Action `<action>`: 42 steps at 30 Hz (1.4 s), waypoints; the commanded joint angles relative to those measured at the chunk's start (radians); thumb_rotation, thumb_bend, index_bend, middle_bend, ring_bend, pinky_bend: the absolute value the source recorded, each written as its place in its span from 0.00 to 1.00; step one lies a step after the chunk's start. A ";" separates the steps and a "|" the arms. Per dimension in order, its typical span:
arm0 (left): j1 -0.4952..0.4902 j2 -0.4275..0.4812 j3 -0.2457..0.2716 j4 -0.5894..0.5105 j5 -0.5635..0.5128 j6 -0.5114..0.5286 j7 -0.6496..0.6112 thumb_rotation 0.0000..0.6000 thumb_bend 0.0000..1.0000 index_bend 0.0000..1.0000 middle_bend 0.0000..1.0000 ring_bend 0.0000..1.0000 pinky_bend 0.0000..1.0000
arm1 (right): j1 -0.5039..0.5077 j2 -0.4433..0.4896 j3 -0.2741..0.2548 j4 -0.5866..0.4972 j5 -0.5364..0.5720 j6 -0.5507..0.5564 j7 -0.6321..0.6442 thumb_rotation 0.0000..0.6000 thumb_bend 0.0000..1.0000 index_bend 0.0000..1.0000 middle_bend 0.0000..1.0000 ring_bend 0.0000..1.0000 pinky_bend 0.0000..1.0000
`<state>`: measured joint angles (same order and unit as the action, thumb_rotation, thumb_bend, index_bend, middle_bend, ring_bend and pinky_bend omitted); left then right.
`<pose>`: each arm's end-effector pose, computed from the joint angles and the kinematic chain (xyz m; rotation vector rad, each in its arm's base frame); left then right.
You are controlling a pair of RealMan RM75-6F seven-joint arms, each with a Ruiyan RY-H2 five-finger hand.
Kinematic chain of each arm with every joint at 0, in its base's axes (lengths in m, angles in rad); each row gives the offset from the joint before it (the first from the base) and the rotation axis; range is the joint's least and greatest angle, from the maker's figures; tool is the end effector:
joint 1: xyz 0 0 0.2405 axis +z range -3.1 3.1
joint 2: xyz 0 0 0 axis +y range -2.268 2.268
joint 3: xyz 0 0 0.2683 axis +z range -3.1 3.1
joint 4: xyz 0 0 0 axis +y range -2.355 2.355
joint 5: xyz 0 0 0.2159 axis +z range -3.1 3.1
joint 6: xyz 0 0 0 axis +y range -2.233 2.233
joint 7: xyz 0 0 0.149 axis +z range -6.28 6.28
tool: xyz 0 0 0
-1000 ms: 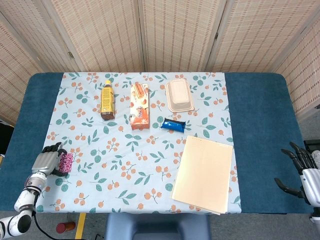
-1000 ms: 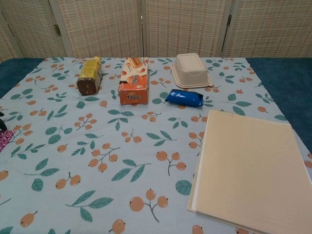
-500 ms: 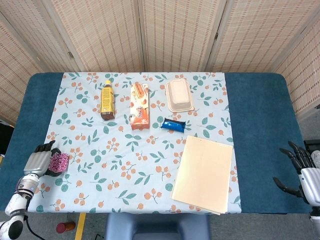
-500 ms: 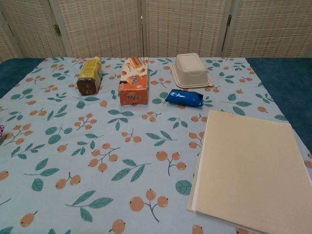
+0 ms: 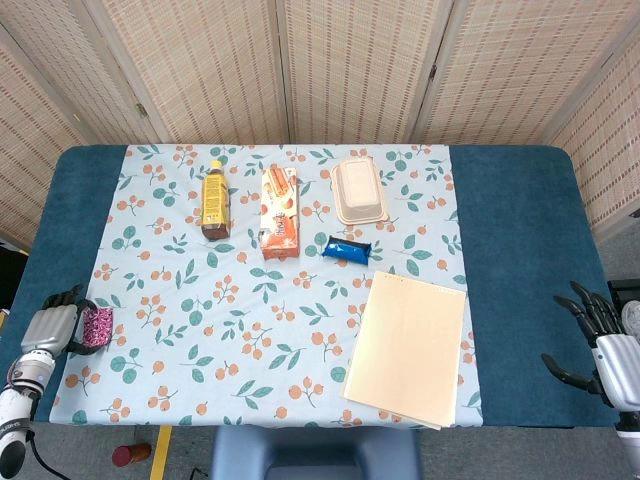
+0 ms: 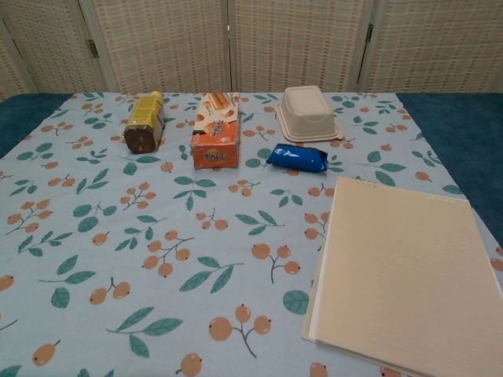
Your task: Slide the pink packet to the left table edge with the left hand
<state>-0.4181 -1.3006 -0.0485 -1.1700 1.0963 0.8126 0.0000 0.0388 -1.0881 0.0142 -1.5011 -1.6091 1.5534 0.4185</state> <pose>-0.4069 0.3005 0.0983 -1.4796 -1.1891 -0.4146 -0.3403 -0.1653 0.1779 1.3343 -1.0876 1.1508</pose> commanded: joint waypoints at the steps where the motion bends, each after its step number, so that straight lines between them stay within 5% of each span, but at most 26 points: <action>1: 0.003 -0.017 0.000 0.037 0.016 -0.013 -0.032 1.00 0.20 0.30 0.00 0.00 0.00 | -0.001 0.002 0.000 -0.004 -0.001 0.003 -0.004 1.00 0.28 0.15 0.05 0.00 0.00; 12: 0.001 -0.036 0.001 0.090 0.050 -0.031 -0.065 1.00 0.20 0.28 0.00 0.00 0.00 | -0.006 0.006 -0.002 -0.019 -0.001 0.009 -0.017 1.00 0.28 0.15 0.05 0.00 0.00; 25: 0.005 -0.012 -0.010 0.042 0.027 -0.028 -0.022 1.00 0.20 0.14 0.00 0.00 0.00 | -0.006 0.007 -0.001 -0.015 0.001 0.009 -0.011 1.00 0.28 0.15 0.05 0.00 0.00; 36: 0.067 0.079 -0.090 -0.233 -0.027 0.185 -0.003 1.00 0.20 0.18 0.00 0.00 0.00 | 0.011 0.025 0.001 0.014 0.012 -0.026 0.044 1.00 0.28 0.15 0.05 0.00 0.00; 42: 0.134 0.126 -0.092 -0.355 0.026 0.348 -0.001 1.00 0.21 0.19 0.00 0.00 0.00 | 0.023 0.033 -0.001 0.028 0.017 -0.053 0.079 1.00 0.28 0.15 0.05 0.00 0.00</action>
<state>-0.3184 -1.1977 -0.1361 -1.4804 1.0970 1.0980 -0.0053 0.0605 -1.0561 0.0136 -1.4747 -1.5937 1.5032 0.4943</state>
